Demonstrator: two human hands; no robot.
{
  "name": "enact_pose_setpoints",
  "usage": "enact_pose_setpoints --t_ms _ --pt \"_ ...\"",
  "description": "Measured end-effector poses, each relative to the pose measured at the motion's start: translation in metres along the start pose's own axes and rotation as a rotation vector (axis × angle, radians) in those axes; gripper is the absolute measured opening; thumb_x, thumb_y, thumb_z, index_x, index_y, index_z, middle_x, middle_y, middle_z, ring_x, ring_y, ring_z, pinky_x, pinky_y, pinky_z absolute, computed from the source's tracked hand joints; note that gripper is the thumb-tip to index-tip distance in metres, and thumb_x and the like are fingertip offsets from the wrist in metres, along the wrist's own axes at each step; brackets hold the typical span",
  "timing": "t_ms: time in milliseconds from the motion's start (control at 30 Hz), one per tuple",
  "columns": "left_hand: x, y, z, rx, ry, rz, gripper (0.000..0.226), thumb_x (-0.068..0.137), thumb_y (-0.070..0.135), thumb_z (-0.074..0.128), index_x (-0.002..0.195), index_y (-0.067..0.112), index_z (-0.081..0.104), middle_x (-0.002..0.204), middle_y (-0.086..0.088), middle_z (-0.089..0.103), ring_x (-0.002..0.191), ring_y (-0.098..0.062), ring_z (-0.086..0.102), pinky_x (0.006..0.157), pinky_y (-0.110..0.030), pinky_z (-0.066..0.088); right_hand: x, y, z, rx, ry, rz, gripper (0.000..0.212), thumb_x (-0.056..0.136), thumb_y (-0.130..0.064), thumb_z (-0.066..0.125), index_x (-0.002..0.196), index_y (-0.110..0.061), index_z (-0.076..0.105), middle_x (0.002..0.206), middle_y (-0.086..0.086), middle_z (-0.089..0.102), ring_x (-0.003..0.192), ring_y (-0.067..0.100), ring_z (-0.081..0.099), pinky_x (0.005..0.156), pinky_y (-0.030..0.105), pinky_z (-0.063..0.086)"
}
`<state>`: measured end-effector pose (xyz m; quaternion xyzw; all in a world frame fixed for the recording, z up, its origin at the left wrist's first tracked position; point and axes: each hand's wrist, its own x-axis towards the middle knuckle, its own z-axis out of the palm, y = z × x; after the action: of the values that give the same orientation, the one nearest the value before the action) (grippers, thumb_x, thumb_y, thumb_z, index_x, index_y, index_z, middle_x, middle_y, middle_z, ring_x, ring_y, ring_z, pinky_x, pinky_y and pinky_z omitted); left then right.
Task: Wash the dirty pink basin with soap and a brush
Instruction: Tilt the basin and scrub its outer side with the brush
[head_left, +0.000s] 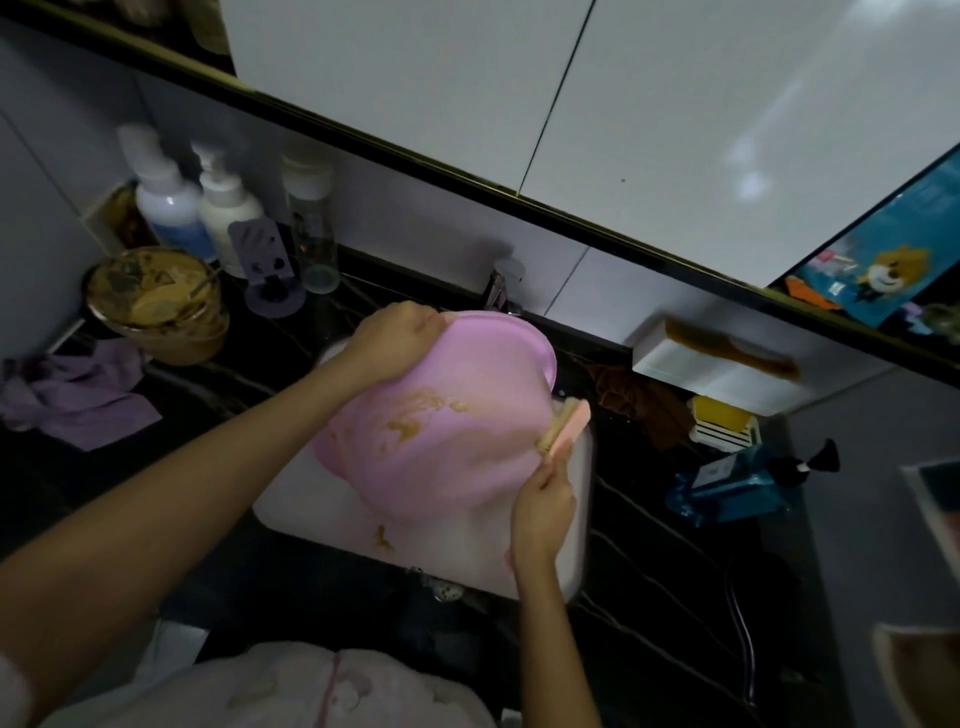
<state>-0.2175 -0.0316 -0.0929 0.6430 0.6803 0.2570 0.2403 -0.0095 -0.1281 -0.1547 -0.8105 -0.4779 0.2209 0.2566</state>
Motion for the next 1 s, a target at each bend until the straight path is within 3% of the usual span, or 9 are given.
enact_pose_setpoints --t_ms 67,233,300,400,567,733,833,900,1000 --pt "0.000 0.007 0.005 0.010 -0.010 0.010 0.042 0.099 0.035 0.037 0.075 0.007 0.058 0.076 -0.005 0.058 0.076 -0.027 0.056 0.063 -0.030 0.036 -0.002 -0.003 0.000 0.092 0.039 0.051 0.048 0.101 -0.029 0.031 0.149 -0.030 0.025 0.091 0.027 0.066 0.081 0.043 0.062 0.067 0.041 0.048" --pt "0.003 0.009 0.004 0.013 -0.031 -0.008 0.044 0.098 0.039 0.037 0.066 0.013 0.052 0.072 -0.004 0.057 0.075 -0.027 0.055 0.063 -0.030 0.035 -0.049 -0.017 -0.004 -0.053 -0.020 -0.463 0.050 0.093 -0.030 0.036 0.140 -0.017 0.045 0.045 0.008 0.054 0.038 0.026 0.050 0.038 0.026 0.034" --pt "0.002 0.009 0.003 -0.003 -0.048 -0.013 0.044 0.098 0.039 0.037 0.068 0.012 0.053 0.071 -0.004 0.056 0.075 -0.026 0.055 0.062 -0.030 0.034 -0.025 -0.001 -0.015 -0.180 0.006 -0.410 0.046 0.095 -0.027 0.036 0.139 -0.023 0.048 0.055 0.014 0.061 0.046 0.030 0.057 0.041 0.029 0.042" --pt "-0.001 0.013 0.004 0.010 -0.057 -0.021 0.044 0.099 0.039 0.037 0.066 0.014 0.053 0.066 0.001 0.054 0.073 -0.025 0.054 0.061 -0.029 0.034 -0.006 -0.007 -0.030 -0.095 -0.067 -0.140 0.046 0.100 -0.035 0.029 0.146 -0.036 0.031 0.088 0.022 0.067 0.075 0.036 0.061 0.067 0.039 0.052" --pt "-0.002 0.017 0.002 0.033 -0.079 -0.031 0.043 0.099 0.042 0.034 0.068 0.018 0.051 0.081 -0.004 0.058 0.085 -0.028 0.058 0.067 -0.031 0.038 -0.031 -0.030 -0.039 -0.259 -0.119 -0.528 0.052 0.100 -0.034 0.032 0.149 -0.034 0.015 0.069 0.019 0.064 0.063 0.038 0.059 0.051 0.033 0.031" --pt "-0.009 0.001 0.000 -0.145 -0.092 0.133 0.027 0.097 0.034 0.040 0.096 0.009 0.052 0.093 -0.007 0.058 0.085 -0.019 0.056 0.073 -0.031 0.040 -0.031 -0.034 -0.053 -0.269 -0.209 -0.610 0.054 0.100 -0.035 0.033 0.148 -0.037 0.008 0.066 0.016 0.062 0.059 0.035 0.058 0.051 0.037 0.038" --pt "-0.027 -0.023 -0.003 -0.304 0.157 0.314 0.027 0.086 0.030 0.047 0.092 0.004 0.056 0.088 -0.004 0.054 0.080 -0.010 0.050 0.075 -0.023 0.040 -0.039 -0.033 -0.055 -0.341 -0.160 -0.714 0.052 0.098 -0.035 0.033 0.149 -0.034 0.020 0.058 0.012 0.060 0.050 0.033 0.056 0.045 0.032 0.031" --pt "-0.052 -0.047 0.003 -0.267 0.290 0.271 0.030 0.085 0.031 0.049 0.094 0.004 0.059 0.091 -0.005 0.056 0.085 -0.013 0.051 0.078 -0.022 0.040 -0.036 -0.034 -0.057 -0.382 -0.157 -0.689 0.053 0.099 -0.035 0.028 0.150 -0.033 0.015 0.061 0.013 0.060 0.053 0.033 0.057 0.047 0.033 0.033" --pt "-0.093 -0.092 0.029 -0.287 0.215 0.082 0.037 0.092 0.038 0.044 0.108 0.009 0.060 0.106 -0.004 0.060 0.097 -0.016 0.057 0.085 -0.028 0.044 -0.020 -0.031 -0.065 -0.419 -0.178 -0.592 0.054 0.101 -0.033 0.029 0.150 -0.035 0.008 0.074 0.014 0.064 0.064 0.032 0.060 0.052 0.032 0.036"
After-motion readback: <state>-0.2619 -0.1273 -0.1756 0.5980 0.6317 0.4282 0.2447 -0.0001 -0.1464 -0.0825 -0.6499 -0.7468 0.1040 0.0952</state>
